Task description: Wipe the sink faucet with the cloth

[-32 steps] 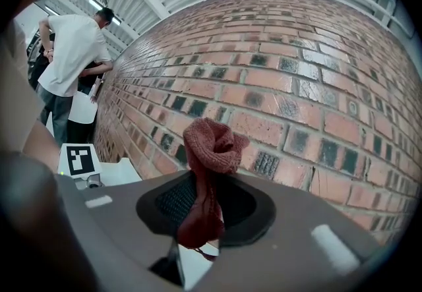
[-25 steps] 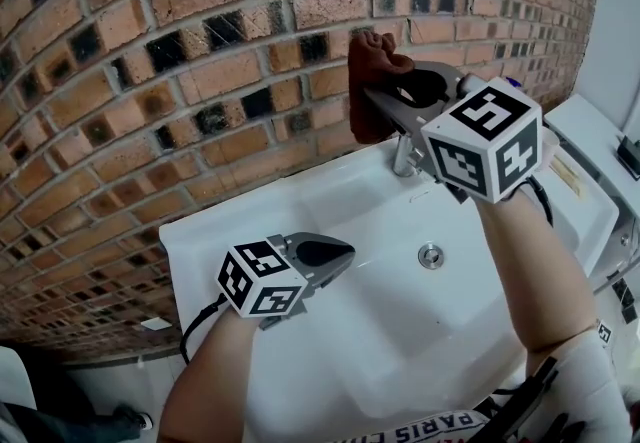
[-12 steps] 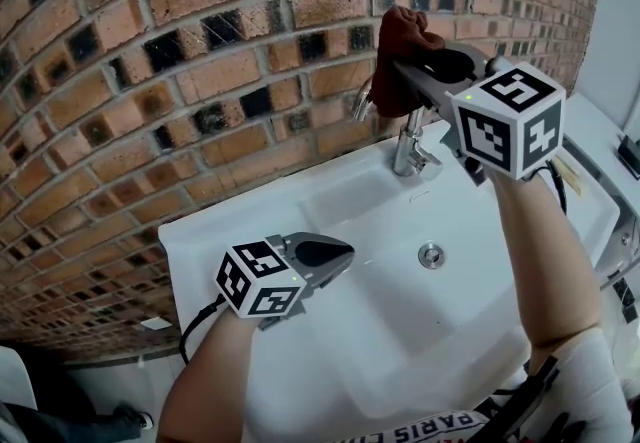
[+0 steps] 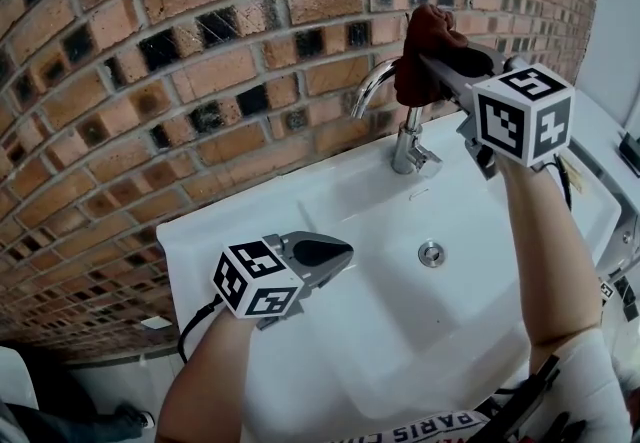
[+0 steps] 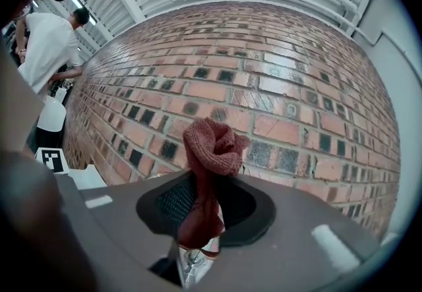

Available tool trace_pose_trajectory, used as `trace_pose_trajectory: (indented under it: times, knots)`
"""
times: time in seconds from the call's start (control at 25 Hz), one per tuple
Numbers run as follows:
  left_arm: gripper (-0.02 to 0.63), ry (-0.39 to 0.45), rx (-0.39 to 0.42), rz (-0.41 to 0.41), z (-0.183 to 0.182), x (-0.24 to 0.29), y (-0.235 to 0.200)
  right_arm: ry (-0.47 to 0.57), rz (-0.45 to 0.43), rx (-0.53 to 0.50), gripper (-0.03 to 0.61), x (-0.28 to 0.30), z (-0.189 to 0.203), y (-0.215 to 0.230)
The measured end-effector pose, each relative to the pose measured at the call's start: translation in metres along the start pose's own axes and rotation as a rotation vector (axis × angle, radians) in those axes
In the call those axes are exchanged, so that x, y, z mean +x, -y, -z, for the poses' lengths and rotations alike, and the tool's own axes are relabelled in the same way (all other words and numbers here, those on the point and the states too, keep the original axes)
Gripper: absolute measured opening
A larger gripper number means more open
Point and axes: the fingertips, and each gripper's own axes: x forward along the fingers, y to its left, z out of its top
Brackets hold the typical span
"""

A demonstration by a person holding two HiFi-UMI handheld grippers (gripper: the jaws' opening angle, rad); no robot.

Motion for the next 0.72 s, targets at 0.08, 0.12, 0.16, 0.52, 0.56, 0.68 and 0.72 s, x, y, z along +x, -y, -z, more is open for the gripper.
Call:
trace_pose_trajectory:
  times: [0.08,0.12,0.16,0.52,0.56,0.68,0.72]
  knots:
    - [0.0,0.0,0.0,0.0,0.0,0.0,0.0,-0.001,0.008,0.019,0.091,-0.001,0.005,0.005]
    - [0.0,0.0,0.0,0.0,0.0,0.0,0.0,-0.001,0.013,0.028,0.091,-0.001,0.007,0.007]
    - [0.0,0.001,0.0,0.001,0.0,0.0,0.0,-0.002,0.019,0.037,0.091,-0.002,0.01,0.01]
    - [0.0,-0.001,-0.001,0.003,0.0,0.0,0.001,-0.052,0.073,0.126,0.091,-0.005,0.057,0.031]
    - [0.0,-0.001,-0.001,0.003,0.0,0.0,0.001,-0.061,0.078,0.135,0.091,-0.005,0.063,0.032]
    - [0.0,0.0,-0.001,0.003,0.0,0.0,0.001,-0.092,0.087,0.161,0.089,-0.003,0.084,0.033]
    - [0.0,0.0,-0.001,0.003,0.0,0.0,0.001,-0.104,0.088,0.168,0.089,-0.002,0.091,0.033]
